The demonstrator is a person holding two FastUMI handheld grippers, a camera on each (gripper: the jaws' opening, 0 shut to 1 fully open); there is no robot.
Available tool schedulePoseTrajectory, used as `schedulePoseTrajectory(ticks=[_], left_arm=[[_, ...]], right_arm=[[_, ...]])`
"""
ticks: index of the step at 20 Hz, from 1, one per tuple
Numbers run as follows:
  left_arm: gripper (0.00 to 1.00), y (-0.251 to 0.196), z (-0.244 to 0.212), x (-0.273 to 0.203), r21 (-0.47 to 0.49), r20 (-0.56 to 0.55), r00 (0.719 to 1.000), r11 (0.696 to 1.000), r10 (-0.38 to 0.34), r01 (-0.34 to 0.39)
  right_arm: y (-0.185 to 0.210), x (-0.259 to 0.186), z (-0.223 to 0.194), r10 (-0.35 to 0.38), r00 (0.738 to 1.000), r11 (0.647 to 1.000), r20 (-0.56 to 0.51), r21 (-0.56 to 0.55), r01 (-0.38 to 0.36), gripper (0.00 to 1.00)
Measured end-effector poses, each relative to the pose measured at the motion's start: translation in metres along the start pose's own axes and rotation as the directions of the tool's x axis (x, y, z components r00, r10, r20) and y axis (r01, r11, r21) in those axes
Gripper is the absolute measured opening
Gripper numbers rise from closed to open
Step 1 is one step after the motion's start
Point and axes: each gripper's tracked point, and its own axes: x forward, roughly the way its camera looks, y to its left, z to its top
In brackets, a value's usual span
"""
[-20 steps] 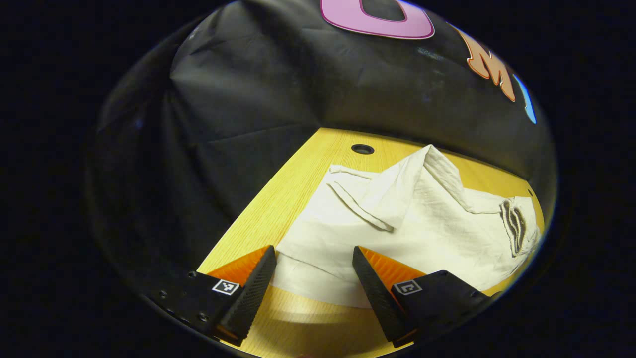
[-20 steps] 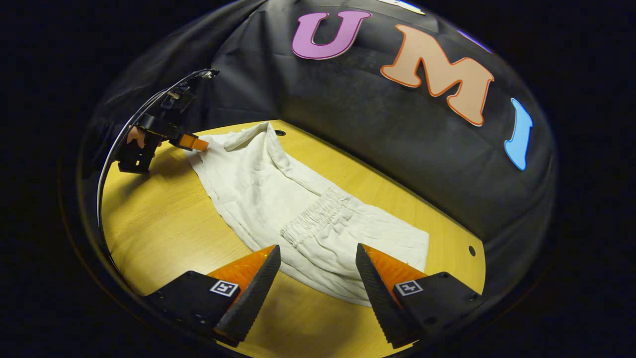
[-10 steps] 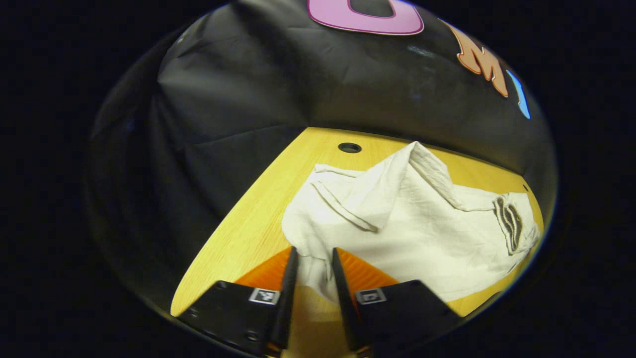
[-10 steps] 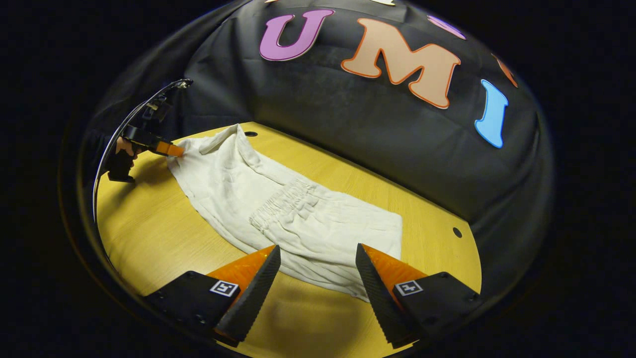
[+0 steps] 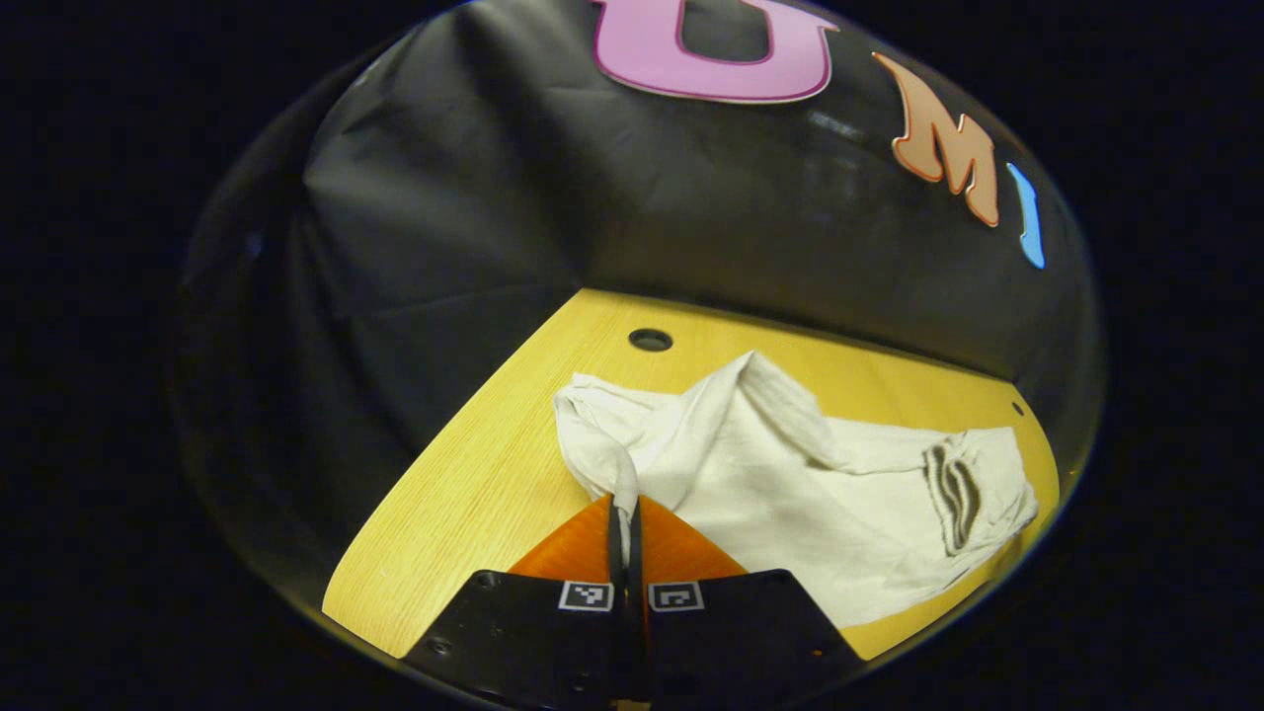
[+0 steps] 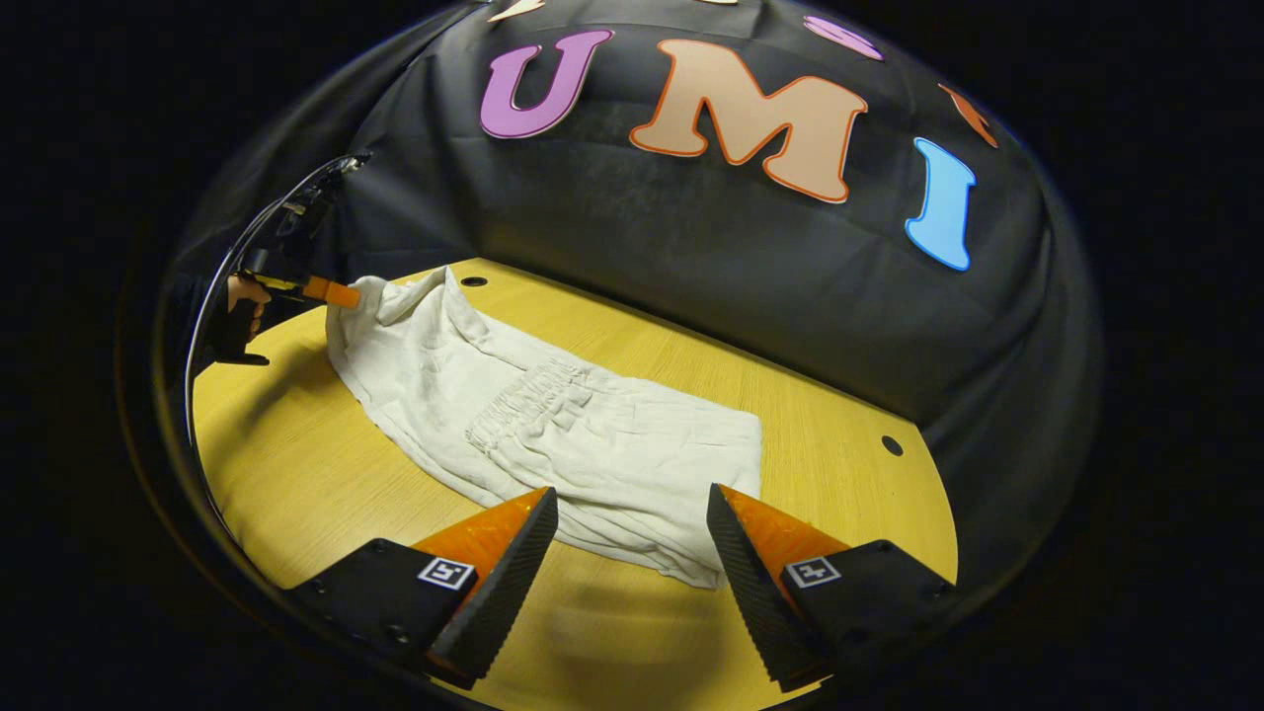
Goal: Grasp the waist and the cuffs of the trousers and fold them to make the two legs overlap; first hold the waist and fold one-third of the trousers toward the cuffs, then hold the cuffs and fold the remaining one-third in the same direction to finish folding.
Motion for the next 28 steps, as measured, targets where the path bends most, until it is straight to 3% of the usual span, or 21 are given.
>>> schedulePoseTrajectory(ticks=[13,21,28], left_arm=[[0.00,-0.182,0.086,-0.042,0.101,0.129,0.967,0.973,-0.222,0.210],[0.00,-0.295,0.097,-0.056,0.137,0.142,0.929,0.937,-0.341,0.323],[0.00,-0.384,0.077,-0.056,0.191,0.083,0.901,0.894,-0.426,0.405]], right_arm=[[-0.056,-0.034,-0.016,-0.027,0.999,0.995,0.044,0.094,0.023,0.98],[-0.110,-0.056,-0.042,-0.077,0.996,0.984,0.035,0.167,0.070,0.98],[-0.152,-0.070,-0.064,-0.129,0.991,0.968,0.019,0.221,0.122,0.98]])
